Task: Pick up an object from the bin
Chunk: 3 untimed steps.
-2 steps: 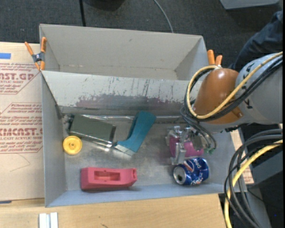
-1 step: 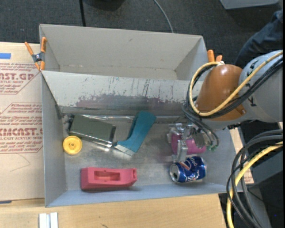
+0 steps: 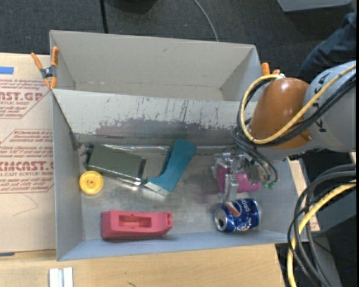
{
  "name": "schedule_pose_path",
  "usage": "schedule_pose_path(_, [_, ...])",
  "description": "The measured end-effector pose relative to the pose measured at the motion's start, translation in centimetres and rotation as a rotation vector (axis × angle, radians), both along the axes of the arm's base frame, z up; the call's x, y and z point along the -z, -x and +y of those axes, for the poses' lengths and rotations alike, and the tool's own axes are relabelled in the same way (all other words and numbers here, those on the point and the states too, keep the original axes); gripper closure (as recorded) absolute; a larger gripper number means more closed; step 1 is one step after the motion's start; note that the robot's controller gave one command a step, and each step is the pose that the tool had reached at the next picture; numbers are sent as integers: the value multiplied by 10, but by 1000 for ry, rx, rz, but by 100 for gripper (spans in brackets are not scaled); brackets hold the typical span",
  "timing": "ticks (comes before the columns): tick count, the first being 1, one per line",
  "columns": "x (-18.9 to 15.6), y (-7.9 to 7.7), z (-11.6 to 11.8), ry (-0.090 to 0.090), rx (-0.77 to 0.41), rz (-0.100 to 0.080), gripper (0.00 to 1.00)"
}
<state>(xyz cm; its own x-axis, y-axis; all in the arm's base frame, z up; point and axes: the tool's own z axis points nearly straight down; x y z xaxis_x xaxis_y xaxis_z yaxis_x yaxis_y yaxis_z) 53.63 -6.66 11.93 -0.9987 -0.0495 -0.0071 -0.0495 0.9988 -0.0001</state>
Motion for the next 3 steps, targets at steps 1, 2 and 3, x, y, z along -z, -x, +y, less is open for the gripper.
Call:
schedule_pose_path(1, [-10,1,0,-1,0,6,100])
schedule_pose_path(2, [-26,1,0,-1,0,3,100])
schedule_pose_path(3, [-37,0,0,0,0,-1,100])
